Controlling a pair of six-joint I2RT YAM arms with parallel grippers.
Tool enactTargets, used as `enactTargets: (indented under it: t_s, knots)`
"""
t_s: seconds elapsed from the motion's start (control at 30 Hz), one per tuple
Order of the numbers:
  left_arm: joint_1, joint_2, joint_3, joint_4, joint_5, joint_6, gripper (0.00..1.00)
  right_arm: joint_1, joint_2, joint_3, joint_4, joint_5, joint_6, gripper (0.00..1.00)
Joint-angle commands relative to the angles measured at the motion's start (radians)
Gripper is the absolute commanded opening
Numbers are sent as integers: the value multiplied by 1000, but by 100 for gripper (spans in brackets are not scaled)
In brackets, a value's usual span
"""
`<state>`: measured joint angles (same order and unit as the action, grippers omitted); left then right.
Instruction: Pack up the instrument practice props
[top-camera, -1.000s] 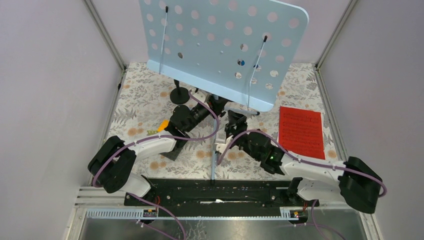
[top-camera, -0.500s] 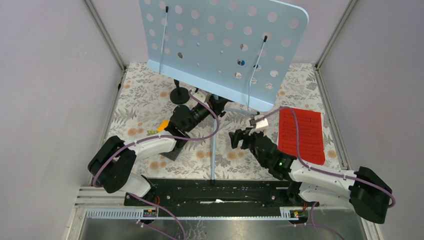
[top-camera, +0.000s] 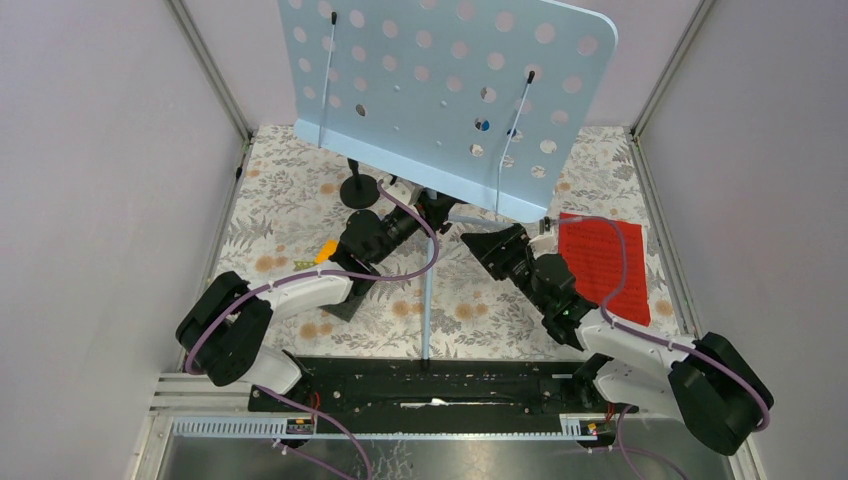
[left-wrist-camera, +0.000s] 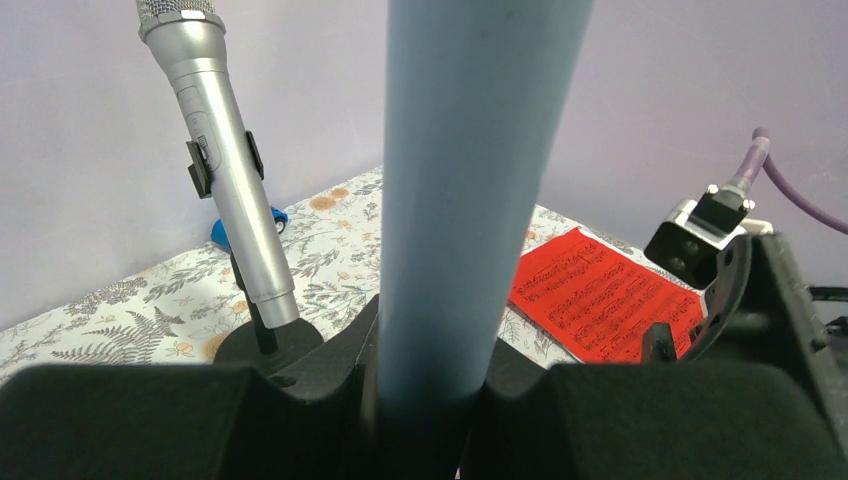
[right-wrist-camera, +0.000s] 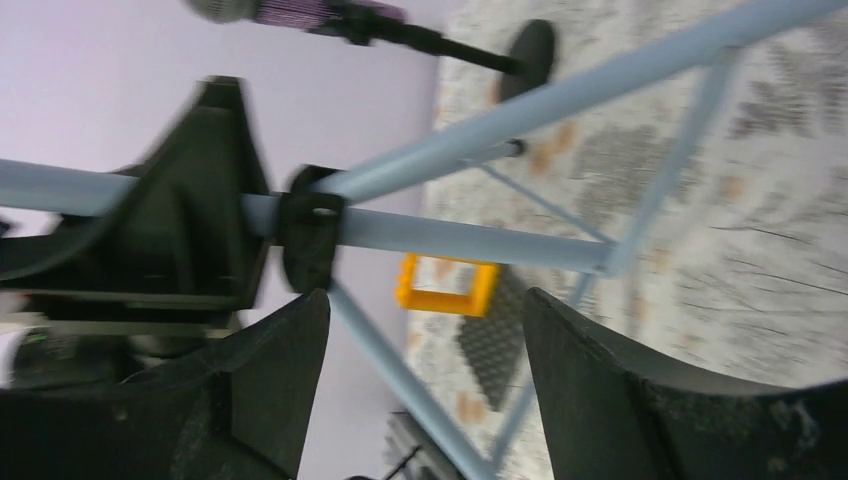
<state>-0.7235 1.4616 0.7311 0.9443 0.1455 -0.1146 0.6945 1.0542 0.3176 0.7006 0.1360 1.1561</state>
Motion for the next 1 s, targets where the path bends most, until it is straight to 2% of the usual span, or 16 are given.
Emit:
enactTargets:
  t_s: [0.0, 0.23, 0.7, 0.8, 0.97]
  knots:
    - [22, 80, -40, -282, -78, -154, 0, -19, 58, -11, 397, -100, 148, 76]
    - [22, 84, -37, -284, -70, -154, 0, -31, 237, 33, 607, -176, 218, 67]
    - [22, 83, -38, -280, -64, -154, 0, -55, 483, 67, 878, -217, 345, 54]
    - [22, 85, -38, -281, -63, -154, 0, -55, 503, 73, 904, -220, 347, 47]
    - [23, 85, -38, -280, -63, -152, 0, -56, 518, 79, 905, -236, 340, 28]
